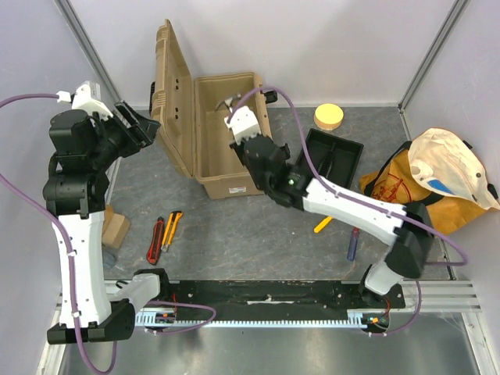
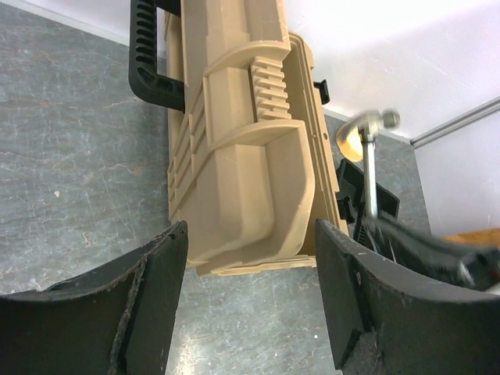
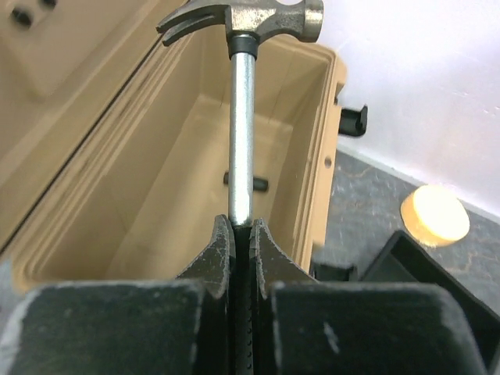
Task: Pack the tool kit
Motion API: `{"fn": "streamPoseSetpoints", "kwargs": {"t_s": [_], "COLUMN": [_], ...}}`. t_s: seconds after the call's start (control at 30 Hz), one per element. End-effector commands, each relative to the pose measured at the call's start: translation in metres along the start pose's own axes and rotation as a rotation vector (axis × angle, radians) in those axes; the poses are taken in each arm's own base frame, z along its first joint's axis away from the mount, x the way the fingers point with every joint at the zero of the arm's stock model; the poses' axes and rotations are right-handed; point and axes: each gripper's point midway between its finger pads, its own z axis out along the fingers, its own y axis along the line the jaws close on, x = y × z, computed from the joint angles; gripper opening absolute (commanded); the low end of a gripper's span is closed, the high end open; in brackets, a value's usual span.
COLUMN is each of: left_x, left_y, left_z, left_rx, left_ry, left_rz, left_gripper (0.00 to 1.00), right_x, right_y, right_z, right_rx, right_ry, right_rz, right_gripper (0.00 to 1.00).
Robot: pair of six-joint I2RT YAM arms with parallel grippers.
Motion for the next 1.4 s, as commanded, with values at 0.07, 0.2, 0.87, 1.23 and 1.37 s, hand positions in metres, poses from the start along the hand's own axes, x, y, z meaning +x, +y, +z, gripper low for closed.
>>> {"fn": "streamPoseSetpoints", "kwargs": {"t_s": [0.07, 0.2, 0.87, 1.23, 1.37], "left_x": [-0.021, -0.021, -0.035, -0.035, -0.035], "left_y": [-0.013, -0.01, 0.011, 0.012, 0.011], "left_z": [-0.009, -0.006, -0.018, -0.018, -0.018], "left_rx": [0.034, 0.024, -0.106, -0.114, -0.11], "left_ry": [-0.069, -0.064, -0.127, -0.126, -0.124], "left_rz": [0.031, 0.037, 0.133, 0.143, 0.144], "left_gripper": [0.72, 0.72, 0.73, 0.74, 0.74], "right_x": [-0.084, -0.071, 0.098, 0.126, 0.131], "right_y": [-0.011, -0.002, 0.065, 0.073, 0.08], "right_z": [0.076, 0.126, 0.227, 0.235, 0.238], "right_rx": [0.026, 0.028, -0.004, -0.038, -0.06], "right_ry": [-0.224, -0.212, 0.079, 0.147, 0.167], "right_rz": [0.157, 0.184, 0.329, 0.462, 0.468], "right_gripper": [0.0, 0.0, 0.0, 0.0, 0.0]}}
